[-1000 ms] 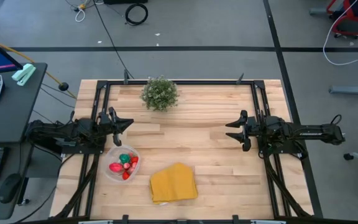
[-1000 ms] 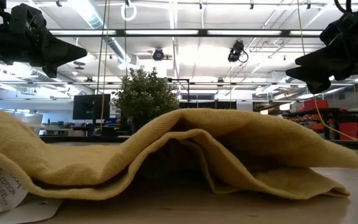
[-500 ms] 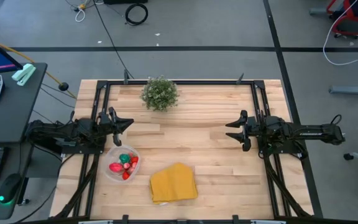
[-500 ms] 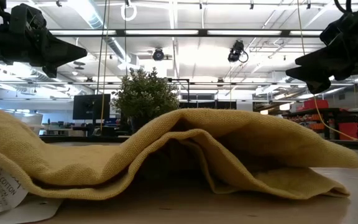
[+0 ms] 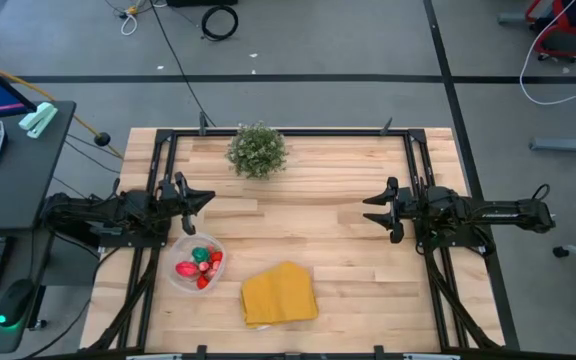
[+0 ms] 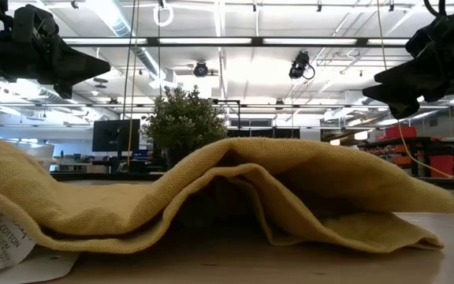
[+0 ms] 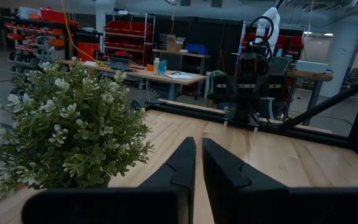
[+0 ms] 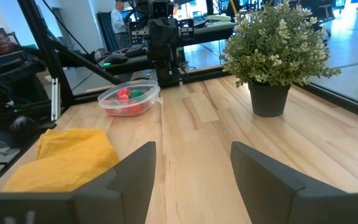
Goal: Pick and placing Produce into tupperware
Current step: Return to Home Position
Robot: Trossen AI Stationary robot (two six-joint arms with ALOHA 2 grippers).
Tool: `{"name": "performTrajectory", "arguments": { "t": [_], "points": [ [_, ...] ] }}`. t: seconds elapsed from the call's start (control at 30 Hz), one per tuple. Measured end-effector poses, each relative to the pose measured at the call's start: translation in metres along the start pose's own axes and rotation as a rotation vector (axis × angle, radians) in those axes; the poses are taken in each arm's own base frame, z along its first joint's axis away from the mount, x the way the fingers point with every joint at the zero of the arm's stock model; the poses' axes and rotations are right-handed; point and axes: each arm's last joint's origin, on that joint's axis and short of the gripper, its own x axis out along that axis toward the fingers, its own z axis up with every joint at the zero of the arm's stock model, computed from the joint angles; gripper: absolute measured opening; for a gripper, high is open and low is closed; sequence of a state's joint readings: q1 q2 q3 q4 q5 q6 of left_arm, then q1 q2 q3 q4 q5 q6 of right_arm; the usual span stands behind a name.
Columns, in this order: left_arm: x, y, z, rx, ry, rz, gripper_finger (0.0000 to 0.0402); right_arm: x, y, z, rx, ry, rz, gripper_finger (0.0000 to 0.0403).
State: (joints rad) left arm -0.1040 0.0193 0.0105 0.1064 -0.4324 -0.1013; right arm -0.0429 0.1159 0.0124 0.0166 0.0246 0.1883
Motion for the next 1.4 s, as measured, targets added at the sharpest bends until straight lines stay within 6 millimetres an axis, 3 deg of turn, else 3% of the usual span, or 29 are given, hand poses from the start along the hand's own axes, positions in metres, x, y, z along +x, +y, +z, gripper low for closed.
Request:
{"name": "performTrajectory", "arguments": {
  "t": [0.3,1.4],
  "points": [
    [0.0,0.0,0.0,0.0,0.0,0.0,0.0023,0.0,0.0,0.0,0.0,0.0,0.0,0.0217],
    [0.0,0.0,0.0001,0.0,0.0,0.0,0.0034,0.0,0.0,0.0,0.0,0.0,0.0,0.0217]
  ]
}}
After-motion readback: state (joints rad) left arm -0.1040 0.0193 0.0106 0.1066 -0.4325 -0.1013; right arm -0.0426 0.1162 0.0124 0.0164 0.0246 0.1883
